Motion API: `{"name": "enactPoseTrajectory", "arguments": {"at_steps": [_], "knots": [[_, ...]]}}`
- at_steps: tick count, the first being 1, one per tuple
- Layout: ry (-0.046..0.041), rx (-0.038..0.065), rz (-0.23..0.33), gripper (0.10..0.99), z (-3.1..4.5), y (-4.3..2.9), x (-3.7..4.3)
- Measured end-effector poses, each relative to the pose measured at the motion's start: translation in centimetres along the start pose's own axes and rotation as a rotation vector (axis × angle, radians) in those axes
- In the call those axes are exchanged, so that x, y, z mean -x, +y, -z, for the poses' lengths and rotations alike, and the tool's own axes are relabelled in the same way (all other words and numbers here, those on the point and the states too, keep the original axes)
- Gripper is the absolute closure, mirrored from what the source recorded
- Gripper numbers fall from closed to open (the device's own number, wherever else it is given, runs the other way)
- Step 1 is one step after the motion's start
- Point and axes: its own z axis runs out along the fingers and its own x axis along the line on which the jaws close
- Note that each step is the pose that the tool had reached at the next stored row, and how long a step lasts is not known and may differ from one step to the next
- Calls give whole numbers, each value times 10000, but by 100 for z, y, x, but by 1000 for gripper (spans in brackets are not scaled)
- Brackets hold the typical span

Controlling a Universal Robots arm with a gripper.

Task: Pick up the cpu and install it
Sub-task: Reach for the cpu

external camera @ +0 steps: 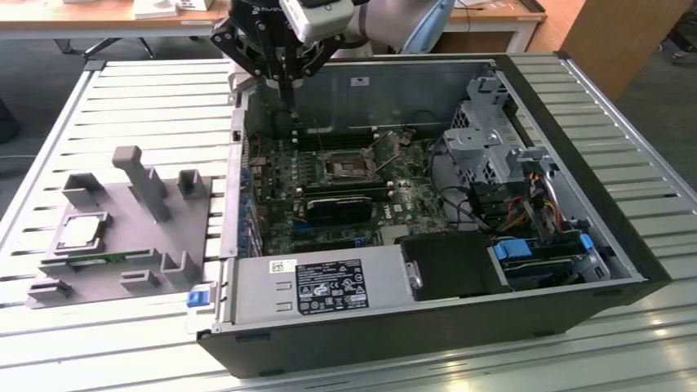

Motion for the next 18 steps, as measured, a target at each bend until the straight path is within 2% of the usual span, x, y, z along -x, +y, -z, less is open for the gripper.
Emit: {"name": "enactPoseTrajectory", "arguments": {"at_steps": [6, 8, 18], "knots": [[0, 0, 0, 980, 0, -1, -15], [0, 0, 0, 980, 1, -4, -54], [0, 1, 0, 980, 1, -6, -82]]}}
